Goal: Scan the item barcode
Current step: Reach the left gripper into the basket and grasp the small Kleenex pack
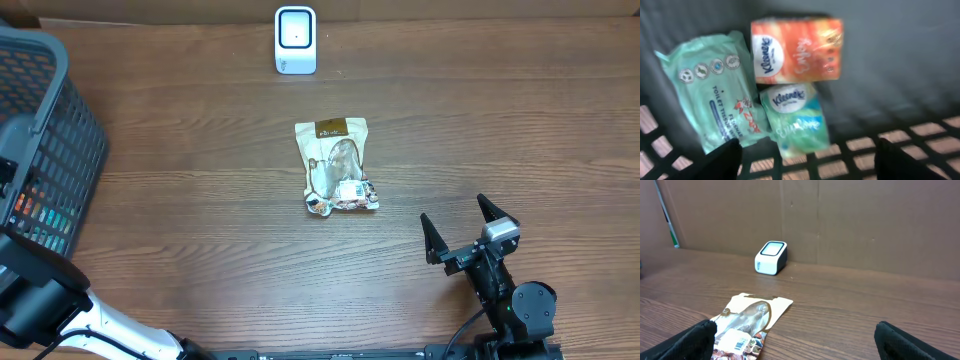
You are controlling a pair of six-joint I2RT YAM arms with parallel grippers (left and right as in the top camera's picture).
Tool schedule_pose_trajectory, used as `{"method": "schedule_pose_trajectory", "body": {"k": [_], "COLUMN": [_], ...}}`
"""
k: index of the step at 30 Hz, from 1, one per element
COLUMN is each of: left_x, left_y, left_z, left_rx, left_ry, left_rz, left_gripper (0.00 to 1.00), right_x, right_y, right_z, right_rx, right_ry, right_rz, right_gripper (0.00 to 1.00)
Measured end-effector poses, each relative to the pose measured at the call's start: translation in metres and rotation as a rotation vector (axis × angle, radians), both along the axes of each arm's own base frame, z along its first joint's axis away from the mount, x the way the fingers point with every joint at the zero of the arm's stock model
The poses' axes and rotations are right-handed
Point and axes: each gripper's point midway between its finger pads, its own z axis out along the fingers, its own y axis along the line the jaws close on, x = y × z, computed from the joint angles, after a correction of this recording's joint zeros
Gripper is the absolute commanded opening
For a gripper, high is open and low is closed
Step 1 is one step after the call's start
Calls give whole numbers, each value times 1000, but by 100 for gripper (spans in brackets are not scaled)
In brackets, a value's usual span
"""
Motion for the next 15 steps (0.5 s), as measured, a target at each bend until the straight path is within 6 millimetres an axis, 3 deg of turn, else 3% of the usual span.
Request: {"method": "schedule_pose_trajectory", "body": {"k": [9, 15], "left_x": [-9, -8], "left_y": [-7, -7], "left_z": [-50, -69], "left_rx": [-16, -3], "left_ry": [28, 17], "left_rz": [-2, -2], "left_gripper": [46, 45], "right_x": [0, 0], "right_y": [0, 0], "right_z": [0, 0], "right_rx": [1, 0], "right_ry": [-1, 0], "right_rz": [0, 0], "right_gripper": [100, 100]}}
